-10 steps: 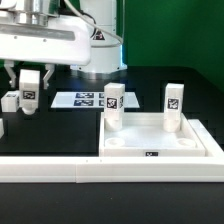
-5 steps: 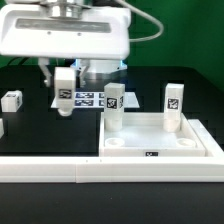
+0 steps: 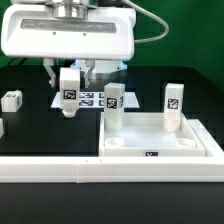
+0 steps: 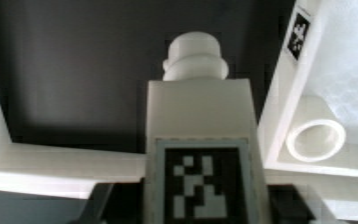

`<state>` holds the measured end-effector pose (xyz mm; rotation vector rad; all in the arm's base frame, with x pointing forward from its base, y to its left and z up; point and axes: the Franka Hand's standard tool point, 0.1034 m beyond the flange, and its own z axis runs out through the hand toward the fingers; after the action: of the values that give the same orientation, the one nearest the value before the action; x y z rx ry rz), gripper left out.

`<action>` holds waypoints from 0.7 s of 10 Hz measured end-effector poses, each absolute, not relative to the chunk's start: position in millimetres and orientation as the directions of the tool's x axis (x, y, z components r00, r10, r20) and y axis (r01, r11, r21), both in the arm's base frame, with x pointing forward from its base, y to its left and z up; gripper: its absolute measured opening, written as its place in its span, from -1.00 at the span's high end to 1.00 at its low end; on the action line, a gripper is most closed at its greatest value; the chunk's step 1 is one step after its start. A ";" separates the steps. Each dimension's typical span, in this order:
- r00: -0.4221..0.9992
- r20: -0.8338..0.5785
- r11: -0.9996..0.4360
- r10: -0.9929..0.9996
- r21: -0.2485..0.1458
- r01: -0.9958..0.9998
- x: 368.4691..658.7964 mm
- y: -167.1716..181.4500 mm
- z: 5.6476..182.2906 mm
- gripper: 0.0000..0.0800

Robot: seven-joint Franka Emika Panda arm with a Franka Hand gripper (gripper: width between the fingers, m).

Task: Assemble square table

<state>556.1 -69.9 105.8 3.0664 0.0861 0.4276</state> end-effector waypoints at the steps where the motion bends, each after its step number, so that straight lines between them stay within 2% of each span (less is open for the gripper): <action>1: 0.963 0.264 -0.998 0.058 0.050 0.047 553.7 -74.3 103.4 0.27; 3: 0.961 0.275 -0.999 0.033 0.021 0.029 564.8 -51.4 108.4 0.27; 6: 0.946 0.323 -1.000 -0.007 -0.022 0.000 589.9 -6.7 125.3 0.27; 7: 0.944 0.331 -1.000 0.002 -0.025 0.011 592.6 4.5 126.3 0.27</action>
Offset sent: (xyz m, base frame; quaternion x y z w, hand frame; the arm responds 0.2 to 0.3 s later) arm 0.0407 0.0601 0.0254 0.0287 0.0395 0.0401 0.9980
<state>592.6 4.5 126.3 3.1234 0.0101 0.5314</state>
